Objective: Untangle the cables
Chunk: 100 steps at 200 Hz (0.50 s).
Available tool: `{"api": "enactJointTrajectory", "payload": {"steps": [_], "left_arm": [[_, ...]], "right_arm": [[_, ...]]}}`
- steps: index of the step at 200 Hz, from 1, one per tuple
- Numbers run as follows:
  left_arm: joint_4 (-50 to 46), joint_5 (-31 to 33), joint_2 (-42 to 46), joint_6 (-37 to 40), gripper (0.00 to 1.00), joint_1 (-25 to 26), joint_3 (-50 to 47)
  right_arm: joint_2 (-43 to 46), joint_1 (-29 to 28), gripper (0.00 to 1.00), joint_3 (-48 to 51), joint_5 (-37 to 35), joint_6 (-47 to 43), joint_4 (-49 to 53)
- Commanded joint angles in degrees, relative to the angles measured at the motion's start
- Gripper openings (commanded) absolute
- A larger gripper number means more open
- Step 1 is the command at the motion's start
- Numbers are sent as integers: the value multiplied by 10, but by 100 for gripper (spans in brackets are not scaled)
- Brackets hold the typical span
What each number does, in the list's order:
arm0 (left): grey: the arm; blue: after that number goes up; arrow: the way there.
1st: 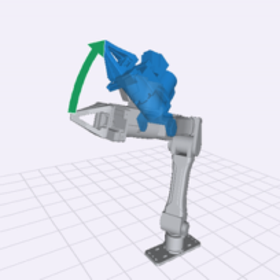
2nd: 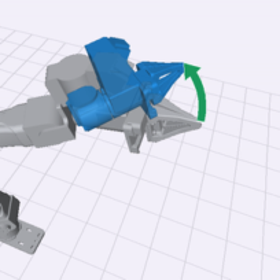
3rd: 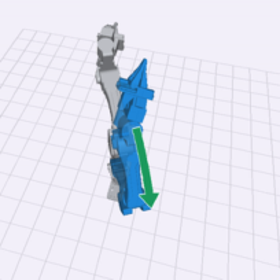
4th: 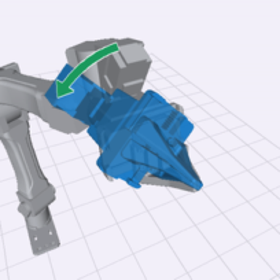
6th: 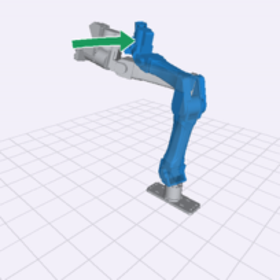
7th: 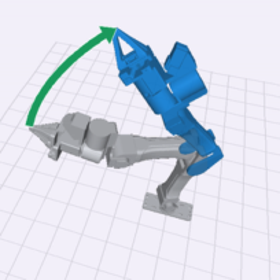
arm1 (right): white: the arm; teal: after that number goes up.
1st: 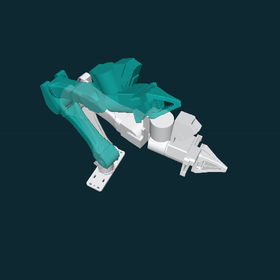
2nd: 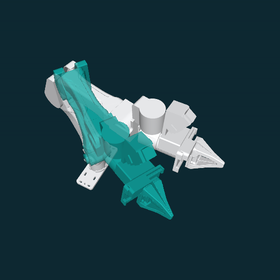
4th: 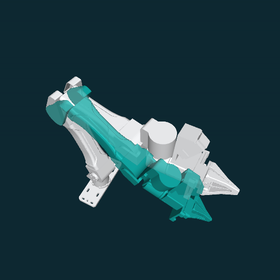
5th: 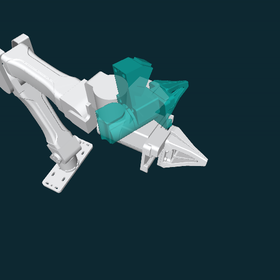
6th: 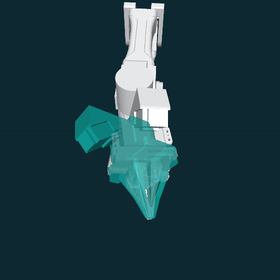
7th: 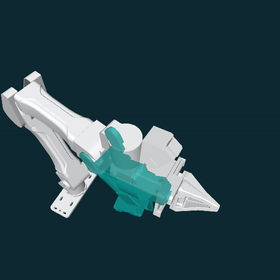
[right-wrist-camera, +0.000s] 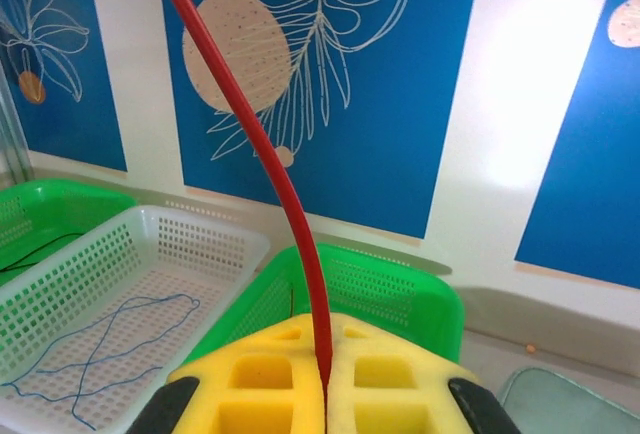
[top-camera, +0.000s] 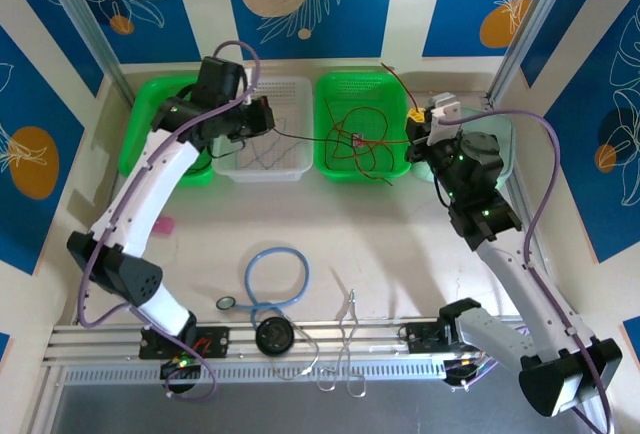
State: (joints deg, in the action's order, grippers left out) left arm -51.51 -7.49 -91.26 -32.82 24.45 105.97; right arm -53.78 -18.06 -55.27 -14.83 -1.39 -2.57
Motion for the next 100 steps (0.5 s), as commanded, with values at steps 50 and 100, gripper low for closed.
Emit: {"api": "enactJointTrajectory", "payload": {"steps": [50,100], "left_arm": [[-8,-6,77,23,0,-73,-65],[-20,-16,128,31,0,-138,-108]], "right_arm": [[31,53,0,-24,-21,27,31],[32,80,0,-30,-41,49,43]]}}
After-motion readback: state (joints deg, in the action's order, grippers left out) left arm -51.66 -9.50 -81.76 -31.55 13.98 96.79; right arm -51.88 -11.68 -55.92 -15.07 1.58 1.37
